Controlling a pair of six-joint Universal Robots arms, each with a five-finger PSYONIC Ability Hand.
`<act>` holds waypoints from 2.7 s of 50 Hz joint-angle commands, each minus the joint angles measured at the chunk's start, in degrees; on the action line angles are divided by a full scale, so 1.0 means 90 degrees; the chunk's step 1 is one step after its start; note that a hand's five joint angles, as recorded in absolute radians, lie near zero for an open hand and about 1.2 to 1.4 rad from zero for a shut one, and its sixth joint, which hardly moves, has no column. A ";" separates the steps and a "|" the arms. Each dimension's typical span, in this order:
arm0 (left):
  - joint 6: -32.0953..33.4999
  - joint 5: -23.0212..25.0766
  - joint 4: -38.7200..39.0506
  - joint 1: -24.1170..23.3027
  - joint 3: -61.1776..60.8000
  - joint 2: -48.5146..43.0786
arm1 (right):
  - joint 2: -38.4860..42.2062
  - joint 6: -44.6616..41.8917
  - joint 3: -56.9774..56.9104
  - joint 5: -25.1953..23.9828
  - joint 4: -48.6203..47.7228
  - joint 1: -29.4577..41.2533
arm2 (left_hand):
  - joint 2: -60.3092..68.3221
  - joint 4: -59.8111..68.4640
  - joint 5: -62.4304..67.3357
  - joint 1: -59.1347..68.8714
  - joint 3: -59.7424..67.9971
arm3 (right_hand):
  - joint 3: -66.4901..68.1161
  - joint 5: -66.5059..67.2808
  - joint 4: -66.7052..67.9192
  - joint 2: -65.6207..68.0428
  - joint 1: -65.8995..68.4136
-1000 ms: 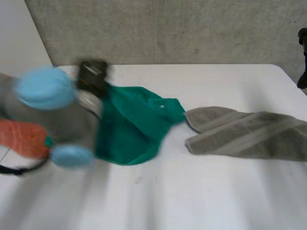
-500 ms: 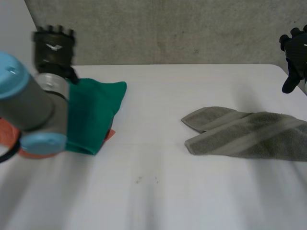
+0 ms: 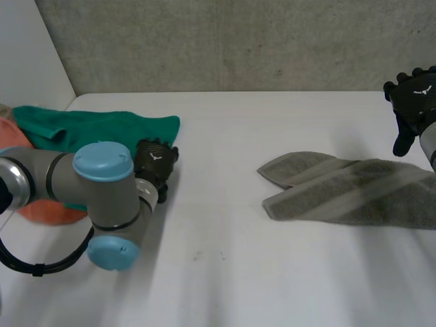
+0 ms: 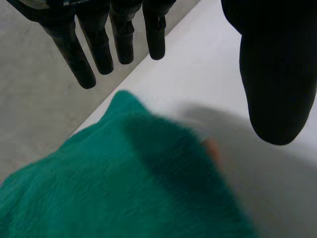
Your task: Fold the laundry.
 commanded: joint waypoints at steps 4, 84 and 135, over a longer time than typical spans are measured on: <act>0.1803 -0.0226 0.1122 0.1186 0.0290 -0.0532 | 0.0077 -0.0020 0.0024 0.0019 0.0003 0.0015 | 0.0598 0.0578 0.0572 0.0593 0.0615 | -0.0253 -0.0405 -0.0380 -0.0309 -0.0177; -0.0606 0.0467 0.0245 -0.0103 -0.1252 0.2542 | 0.1572 -0.0020 -0.0308 -0.1270 0.0570 -0.0104 | -0.0748 -0.0768 -0.0774 -0.0752 -0.0730 | 0.7525 0.7373 0.7398 0.7469 0.7600; -0.0646 0.1990 -0.0477 -0.0384 -0.1508 0.1911 | 0.0184 0.0635 0.0950 -0.1592 0.1812 0.0591 | -0.0113 -0.0133 -0.0139 -0.0118 -0.0096 | -0.0253 -0.0405 -0.0380 -0.0309 -0.0177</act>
